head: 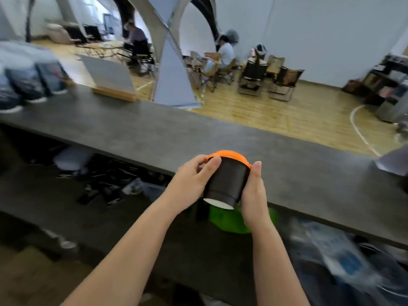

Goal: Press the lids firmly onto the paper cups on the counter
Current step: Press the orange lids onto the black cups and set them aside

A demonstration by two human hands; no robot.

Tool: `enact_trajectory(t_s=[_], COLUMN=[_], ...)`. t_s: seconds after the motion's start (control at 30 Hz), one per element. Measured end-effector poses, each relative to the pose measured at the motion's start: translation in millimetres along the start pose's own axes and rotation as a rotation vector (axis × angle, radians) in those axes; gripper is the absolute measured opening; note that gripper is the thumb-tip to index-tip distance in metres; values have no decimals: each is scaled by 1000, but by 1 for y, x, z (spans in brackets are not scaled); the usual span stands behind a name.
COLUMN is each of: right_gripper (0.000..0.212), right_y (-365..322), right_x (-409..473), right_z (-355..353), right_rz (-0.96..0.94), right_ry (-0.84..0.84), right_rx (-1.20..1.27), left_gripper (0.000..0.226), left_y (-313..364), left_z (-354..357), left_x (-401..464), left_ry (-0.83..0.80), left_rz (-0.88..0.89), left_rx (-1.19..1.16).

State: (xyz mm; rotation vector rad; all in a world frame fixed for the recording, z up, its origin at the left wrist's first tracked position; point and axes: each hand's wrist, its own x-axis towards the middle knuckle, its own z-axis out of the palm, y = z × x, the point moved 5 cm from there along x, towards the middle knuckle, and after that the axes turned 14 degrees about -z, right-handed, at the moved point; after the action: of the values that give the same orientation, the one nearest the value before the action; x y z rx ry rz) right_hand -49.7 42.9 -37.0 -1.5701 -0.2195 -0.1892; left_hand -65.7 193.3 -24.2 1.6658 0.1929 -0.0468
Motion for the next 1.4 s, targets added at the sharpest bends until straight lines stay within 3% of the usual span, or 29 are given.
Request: enact_trajectory(t_s=[0.17, 0.3, 0.4, 0.5, 0.63, 0.77, 0.9, 1.07, 1.17, 1.27, 1.4], right_gripper=[81, 60, 35, 29, 26, 12, 16, 17, 19, 25, 48], right_y=[-8, -17, -23, -21, -15, -7, -5, 1, 9, 17, 29], right_x=[-7, -7, -2, 7, 29, 55, 85, 113, 122, 133, 142], right_z=[120, 173, 201, 227, 269, 323, 372, 416, 440, 464, 505], right_rz=[-67, -128, -213, -209, -183, -290, -312, -305, -271, -200, -145], right_ry=[-52, -19, -12, -15, 0, -1, -11, 34, 4, -78, -193], right_rx=[-12, -17, -120, -164, -115, -136, -132, -117, -133, -138, -188], left_gripper=[46, 46, 33, 28, 26, 35, 44, 44, 43, 38, 30], left_y=[-2, -10, -17, -23, -22, -31, -37, -47, -49, -48, -45], left_z=[-116, -167, -207, -242, -269, -313, -350, -390, -418, -454, -493], left_x=[-19, -20, -9, 2, 29, 69, 105, 138, 151, 165, 177], left_ry=[65, 85, 283, 451, 322, 249, 151, 78, 161, 278, 251], left_rz=[-33, -48, 93, 163, 80, -157, -300, -343, -289, -145, -9], left_rx=[-130, -189, -118, -36, -240, -453, -678, -703, -659, -463, -368])
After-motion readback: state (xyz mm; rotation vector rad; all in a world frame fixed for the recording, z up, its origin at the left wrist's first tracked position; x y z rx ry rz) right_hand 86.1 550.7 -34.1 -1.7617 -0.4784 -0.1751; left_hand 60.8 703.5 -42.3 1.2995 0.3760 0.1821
